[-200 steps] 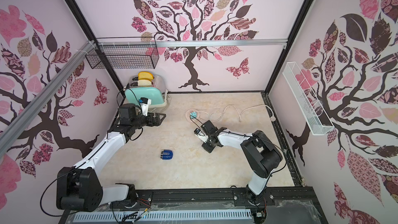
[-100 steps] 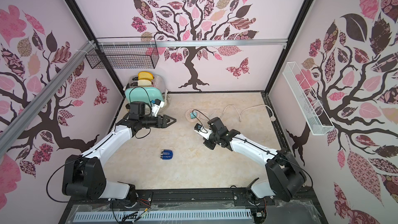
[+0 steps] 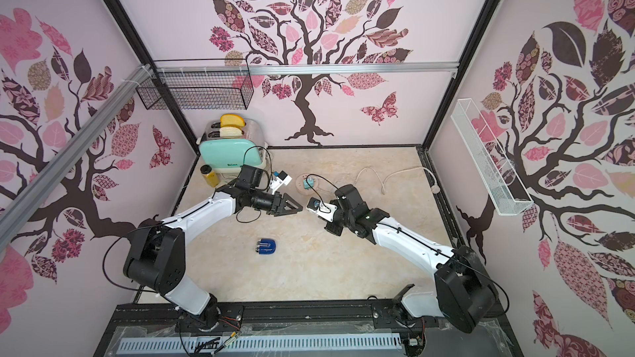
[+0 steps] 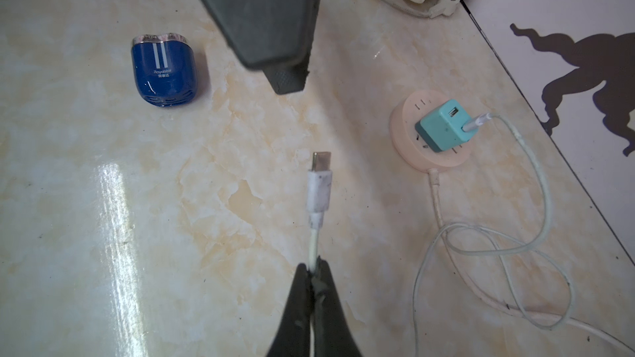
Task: Charge the electric shaver
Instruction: Pick up the charging cable from the center of the board.
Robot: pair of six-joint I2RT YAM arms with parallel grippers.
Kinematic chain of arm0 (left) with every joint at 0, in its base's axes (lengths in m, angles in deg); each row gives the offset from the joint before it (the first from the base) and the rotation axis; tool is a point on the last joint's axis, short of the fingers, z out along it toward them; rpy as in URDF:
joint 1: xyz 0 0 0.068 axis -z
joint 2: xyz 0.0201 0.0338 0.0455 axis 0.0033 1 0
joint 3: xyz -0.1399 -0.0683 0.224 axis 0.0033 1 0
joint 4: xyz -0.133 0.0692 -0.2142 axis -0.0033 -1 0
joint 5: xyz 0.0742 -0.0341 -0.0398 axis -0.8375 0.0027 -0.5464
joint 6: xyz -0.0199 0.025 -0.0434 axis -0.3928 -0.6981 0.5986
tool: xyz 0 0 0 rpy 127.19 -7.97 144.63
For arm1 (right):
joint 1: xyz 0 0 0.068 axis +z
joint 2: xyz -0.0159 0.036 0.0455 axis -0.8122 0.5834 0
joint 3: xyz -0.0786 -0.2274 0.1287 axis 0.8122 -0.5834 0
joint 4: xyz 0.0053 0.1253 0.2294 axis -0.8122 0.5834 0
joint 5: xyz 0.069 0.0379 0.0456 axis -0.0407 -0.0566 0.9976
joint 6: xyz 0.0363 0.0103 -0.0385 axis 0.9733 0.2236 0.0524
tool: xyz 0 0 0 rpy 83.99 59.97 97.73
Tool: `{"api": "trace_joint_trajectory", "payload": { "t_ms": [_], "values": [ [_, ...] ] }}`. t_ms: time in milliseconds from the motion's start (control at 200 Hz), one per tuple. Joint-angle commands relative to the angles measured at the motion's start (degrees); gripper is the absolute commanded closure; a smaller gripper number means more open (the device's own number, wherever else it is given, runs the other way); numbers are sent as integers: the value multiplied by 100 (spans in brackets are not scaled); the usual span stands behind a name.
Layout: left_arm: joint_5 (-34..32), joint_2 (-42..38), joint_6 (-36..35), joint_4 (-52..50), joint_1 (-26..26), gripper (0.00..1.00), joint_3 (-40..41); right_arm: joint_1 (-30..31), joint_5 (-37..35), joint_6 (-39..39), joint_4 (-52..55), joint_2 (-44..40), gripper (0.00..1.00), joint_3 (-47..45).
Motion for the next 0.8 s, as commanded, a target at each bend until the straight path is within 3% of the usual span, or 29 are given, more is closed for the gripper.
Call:
{"api": "trace_joint_trajectory", "payload": {
  "t_ms": [0,350,670,795],
  "values": [
    [240,112,172,110,47,40,-156,-18,208,-246,-108,-92,100,-28],
    [397,401,349,335,133,58,-305,8,351,-373,-301,-104,100,-94],
    [404,583,233,131,291,61,-406,57,259,-473,-350,-35,100,-57],
    [395,608,233,108,297,67,-440,94,219,-494,-337,26,100,-35]
  ]
}}
